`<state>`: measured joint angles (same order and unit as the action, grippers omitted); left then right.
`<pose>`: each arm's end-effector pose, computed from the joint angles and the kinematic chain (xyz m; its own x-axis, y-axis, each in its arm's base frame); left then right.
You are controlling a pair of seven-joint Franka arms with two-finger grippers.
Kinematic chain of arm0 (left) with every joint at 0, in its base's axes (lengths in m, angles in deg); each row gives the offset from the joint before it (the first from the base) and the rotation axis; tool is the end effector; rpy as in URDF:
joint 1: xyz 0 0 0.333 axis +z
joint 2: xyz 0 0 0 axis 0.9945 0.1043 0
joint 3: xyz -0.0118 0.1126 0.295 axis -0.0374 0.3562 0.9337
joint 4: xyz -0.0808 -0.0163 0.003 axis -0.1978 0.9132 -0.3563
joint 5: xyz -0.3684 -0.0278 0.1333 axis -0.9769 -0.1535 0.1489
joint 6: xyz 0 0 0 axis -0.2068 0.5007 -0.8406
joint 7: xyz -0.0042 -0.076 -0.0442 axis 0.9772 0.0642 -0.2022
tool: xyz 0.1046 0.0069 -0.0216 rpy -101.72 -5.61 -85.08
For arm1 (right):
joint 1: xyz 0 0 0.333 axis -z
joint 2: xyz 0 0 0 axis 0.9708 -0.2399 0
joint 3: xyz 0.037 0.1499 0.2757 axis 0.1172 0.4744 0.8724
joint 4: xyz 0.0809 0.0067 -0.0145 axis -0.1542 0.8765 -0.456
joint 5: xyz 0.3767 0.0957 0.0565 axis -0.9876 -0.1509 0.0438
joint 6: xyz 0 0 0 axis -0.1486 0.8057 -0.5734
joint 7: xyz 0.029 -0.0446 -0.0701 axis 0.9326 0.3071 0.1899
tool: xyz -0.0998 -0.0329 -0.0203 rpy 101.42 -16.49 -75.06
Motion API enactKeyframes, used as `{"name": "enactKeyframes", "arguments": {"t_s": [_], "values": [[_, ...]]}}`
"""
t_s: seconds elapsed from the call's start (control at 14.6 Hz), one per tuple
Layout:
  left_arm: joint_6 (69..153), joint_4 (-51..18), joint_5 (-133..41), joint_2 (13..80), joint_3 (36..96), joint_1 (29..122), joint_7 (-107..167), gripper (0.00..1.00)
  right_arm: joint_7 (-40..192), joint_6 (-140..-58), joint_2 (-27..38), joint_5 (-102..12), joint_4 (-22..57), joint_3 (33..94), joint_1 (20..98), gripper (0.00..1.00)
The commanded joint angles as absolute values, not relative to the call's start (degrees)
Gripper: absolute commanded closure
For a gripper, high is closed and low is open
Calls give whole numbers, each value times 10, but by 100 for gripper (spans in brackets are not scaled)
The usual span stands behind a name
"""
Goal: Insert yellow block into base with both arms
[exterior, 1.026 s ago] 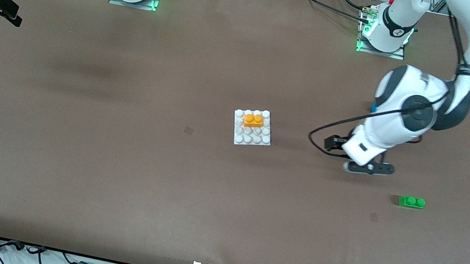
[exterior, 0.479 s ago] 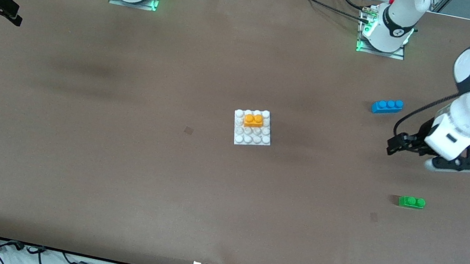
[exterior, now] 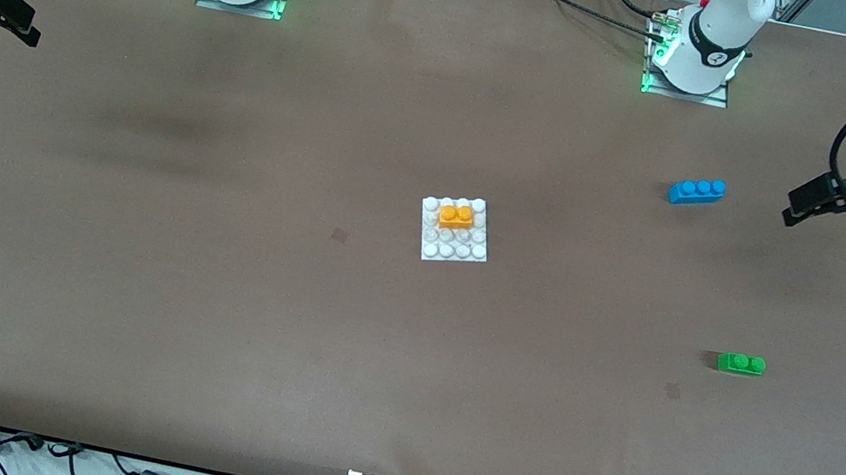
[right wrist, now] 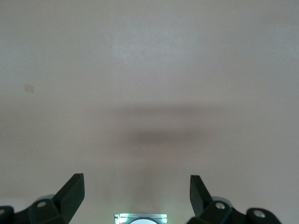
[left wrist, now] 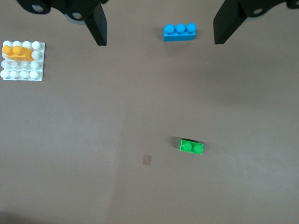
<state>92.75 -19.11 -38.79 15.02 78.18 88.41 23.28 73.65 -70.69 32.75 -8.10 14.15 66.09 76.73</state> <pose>0.5322 -0.0201 0.5931 0.9775 0.2077 0.0378 0.2067 -0.9780 0.0279 0.5273 -0.0318 0.6078 0.9962 -0.0140 -0.0855 -0.0149 -0.9998 -0.0108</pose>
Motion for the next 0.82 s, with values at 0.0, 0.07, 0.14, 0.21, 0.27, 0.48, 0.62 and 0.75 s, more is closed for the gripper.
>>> {"name": "enactKeyframes", "arguments": {"t_s": [0.0,0.07,0.14,0.21,0.27,0.48,0.62,0.75], "values": [[899,-151,-375,182,775,886,244,0,731,-698,327,-90,133,661,769,0],[884,-134,-375,189,775,885,243,0,731,-697,327,-90,133,661,769,0],[863,-114,-374,203,775,884,242,0,731,-698,327,-90,133,661,769,0],[842,-96,-374,219,775,886,243,0,731,-698,327,-90,133,661,769,0],[836,-89,-374,223,775,888,243,0,731,-698,327,-90,133,661,769,0],[841,-91,-377,223,709,972,246,0,731,-698,327,-90,133,661,768,0],[839,-87,-374,224,671,1000,241,0,730,-698,327,-90,133,661,768,0],[836,-80,-374,228,671,999,241,0,730,-698,327,-90,133,661,768,0]]}}
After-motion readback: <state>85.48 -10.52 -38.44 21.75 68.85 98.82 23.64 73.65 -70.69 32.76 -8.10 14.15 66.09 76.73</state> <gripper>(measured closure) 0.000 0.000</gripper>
